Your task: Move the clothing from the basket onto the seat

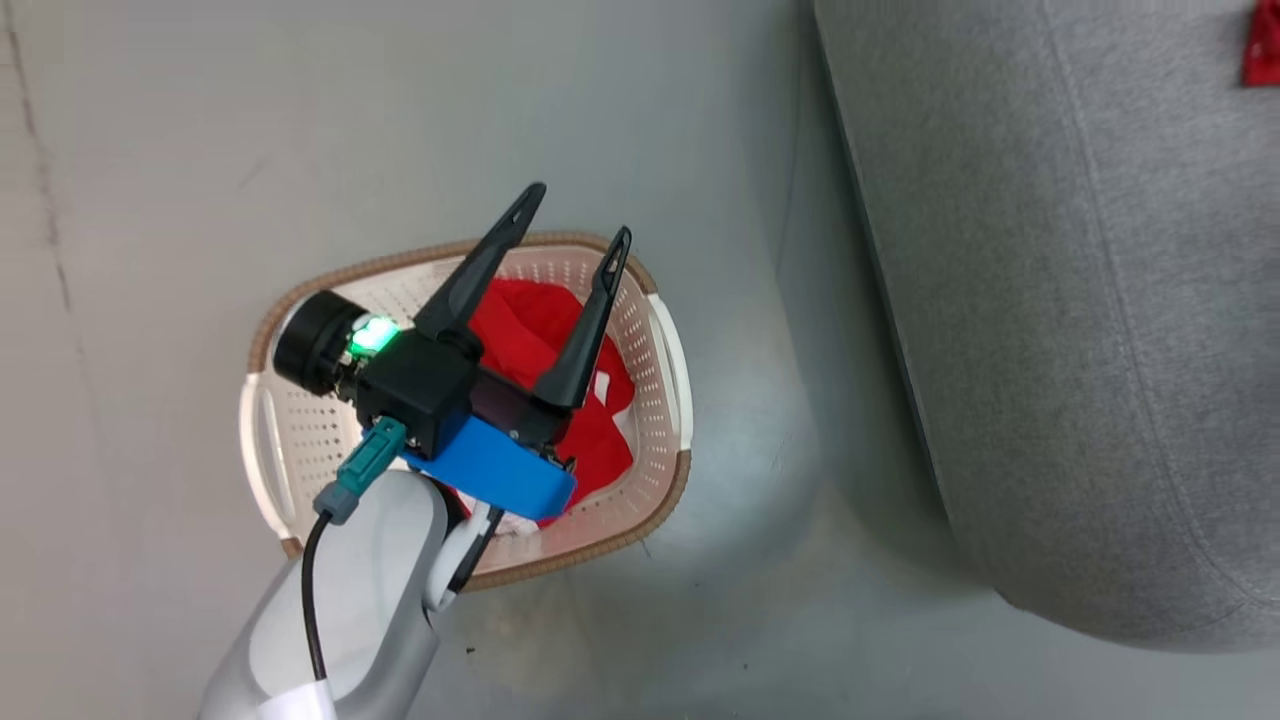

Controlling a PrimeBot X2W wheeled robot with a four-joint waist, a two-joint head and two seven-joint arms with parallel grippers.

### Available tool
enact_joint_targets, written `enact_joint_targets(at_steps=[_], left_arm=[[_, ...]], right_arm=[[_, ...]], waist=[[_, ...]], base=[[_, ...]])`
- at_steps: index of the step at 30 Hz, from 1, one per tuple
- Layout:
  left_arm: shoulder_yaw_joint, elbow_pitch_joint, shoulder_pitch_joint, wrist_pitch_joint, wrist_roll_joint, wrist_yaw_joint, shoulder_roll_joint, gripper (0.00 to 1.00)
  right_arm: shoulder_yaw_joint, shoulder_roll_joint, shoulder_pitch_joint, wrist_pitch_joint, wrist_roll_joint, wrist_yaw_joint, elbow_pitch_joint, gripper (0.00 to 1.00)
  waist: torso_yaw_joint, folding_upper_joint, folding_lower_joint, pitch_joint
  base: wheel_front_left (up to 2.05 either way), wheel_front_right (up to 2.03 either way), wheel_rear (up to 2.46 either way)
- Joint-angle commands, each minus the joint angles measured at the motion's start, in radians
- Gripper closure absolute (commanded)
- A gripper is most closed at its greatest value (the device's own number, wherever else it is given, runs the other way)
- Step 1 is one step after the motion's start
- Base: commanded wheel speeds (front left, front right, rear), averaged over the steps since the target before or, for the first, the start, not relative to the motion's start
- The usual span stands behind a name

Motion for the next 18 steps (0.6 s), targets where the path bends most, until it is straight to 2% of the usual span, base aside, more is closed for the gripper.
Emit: enact_joint_targets(at_steps=[1, 10, 13, 18], left_arm=[[0.005, 0.008, 0.023, -0.003, -0.007, -0.002, -0.004, 0.0], [0.069, 0.048, 0.171, -0.003, -0.039, -0.002, -0.038, 0.0], [0.101, 0.065, 0.225, -0.003, -0.043, -0.002, -0.049, 0.0], [0.191, 0.091, 0.324, -0.003, -0.044, -0.002, -0.071, 0.0]], right_arm=[[0.011, 0.002, 0.036, -0.005, 0.001, 0.0, -0.002, 0.0], [0.095, 0.044, 0.237, -0.004, -0.007, 0.0, -0.088, 0.0], [0.132, 0.08, 0.314, 0.0, -0.018, 0.0, -0.15, 0.0], [0.253, 0.158, 0.466, 0.005, -0.045, 0.0, -0.307, 0.0]], waist=[[0.013, 0.0, -0.0001, -0.069], [0.036, 0.0, -0.0001, -0.304], [0.045, 0.0, -0.0001, -0.376], [0.069, 0.0, -0.0001, -0.504]], base=[[0.0, 0.0, 0.0], [0.0, 0.0, 0.0], [0.0, 0.0, 0.0], [0.0, 0.0, 0.0]])
